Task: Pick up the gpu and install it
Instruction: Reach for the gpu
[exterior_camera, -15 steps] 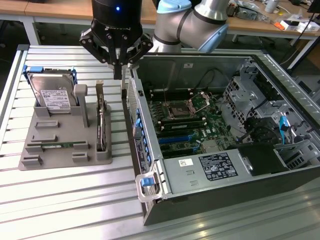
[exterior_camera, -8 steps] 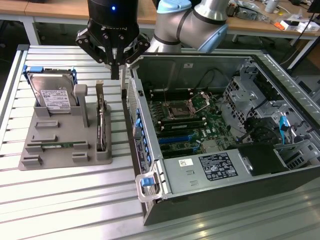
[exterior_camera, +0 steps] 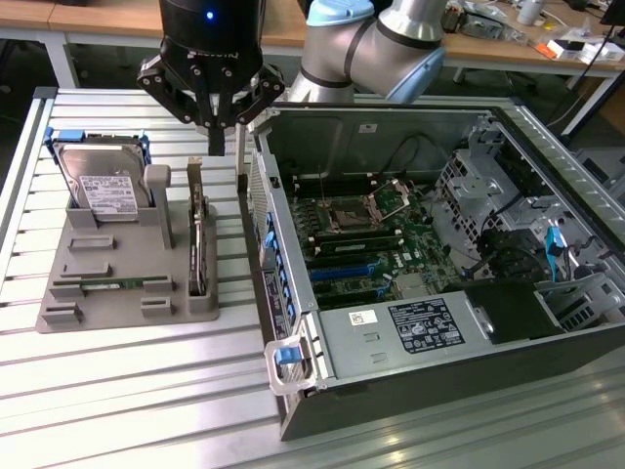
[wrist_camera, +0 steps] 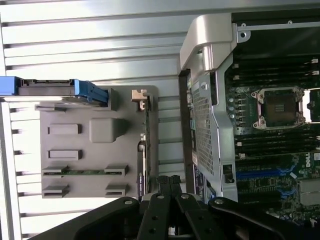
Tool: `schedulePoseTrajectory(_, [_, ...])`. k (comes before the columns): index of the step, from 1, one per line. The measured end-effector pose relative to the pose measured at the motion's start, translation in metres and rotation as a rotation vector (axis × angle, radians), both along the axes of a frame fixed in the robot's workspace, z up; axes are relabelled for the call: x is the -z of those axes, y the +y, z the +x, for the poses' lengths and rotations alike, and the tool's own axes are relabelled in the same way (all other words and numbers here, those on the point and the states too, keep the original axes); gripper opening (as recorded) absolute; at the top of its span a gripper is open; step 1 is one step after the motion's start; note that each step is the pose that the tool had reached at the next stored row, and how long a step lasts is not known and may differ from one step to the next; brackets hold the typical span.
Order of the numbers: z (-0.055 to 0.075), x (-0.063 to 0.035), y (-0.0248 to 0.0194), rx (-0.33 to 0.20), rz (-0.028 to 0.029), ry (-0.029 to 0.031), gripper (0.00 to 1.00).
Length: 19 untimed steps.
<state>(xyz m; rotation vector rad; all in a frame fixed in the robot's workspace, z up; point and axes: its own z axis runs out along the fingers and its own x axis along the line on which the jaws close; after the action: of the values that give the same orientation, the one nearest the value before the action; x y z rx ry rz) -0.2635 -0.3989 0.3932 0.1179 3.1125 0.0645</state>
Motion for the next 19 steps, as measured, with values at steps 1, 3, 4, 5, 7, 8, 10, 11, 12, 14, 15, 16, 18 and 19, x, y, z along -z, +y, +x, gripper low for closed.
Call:
schedulePoseTrajectory(1, [-0.001, 0.0000, 0.0000, 0.000, 0.0000, 0.0000, 0.11])
schedulePoseTrajectory(3, [-0.003, 0.0000, 0.0000, 0.000, 0.0000, 0.0000, 0.11])
schedulePoseTrajectory(4, [-0.004, 0.0000, 0.0000, 0.000, 0.0000, 0.0000, 0.11])
schedulePoseTrajectory(5, [-0.005, 0.0000, 0.0000, 0.000, 0.0000, 0.0000, 0.11])
schedulePoseTrajectory(7, [-0.007, 0.0001, 0.0000, 0.000, 0.0000, -0.0001, 0.11])
schedulePoseTrajectory(8, [-0.008, 0.0001, 0.0000, 0.000, 0.0001, 0.0000, 0.11])
schedulePoseTrajectory(10, [-0.010, 0.0000, 0.0000, 0.000, 0.0000, -0.0001, 0.11])
schedulePoseTrajectory(11, [-0.012, 0.0000, 0.0000, 0.000, 0.0000, 0.0000, 0.11])
schedulePoseTrajectory(12, [-0.013, 0.0000, 0.0000, 0.000, 0.0000, 0.0000, 0.11])
schedulePoseTrajectory(14, [-0.016, 0.0000, 0.0000, 0.000, 0.0000, 0.0000, 0.11])
schedulePoseTrajectory(15, [-0.017, 0.0000, 0.0000, 0.000, 0.0000, 0.0000, 0.11])
schedulePoseTrajectory(16, [-0.017, 0.0000, 0.0000, 0.000, 0.0000, 0.0001, 0.11])
schedulePoseTrajectory(18, [-0.017, 0.0000, 0.0000, 0.000, 0.0000, 0.0000, 0.11])
schedulePoseTrajectory(19, [-0.017, 0.0000, 0.0000, 0.000, 0.0000, 0.0000, 0.11])
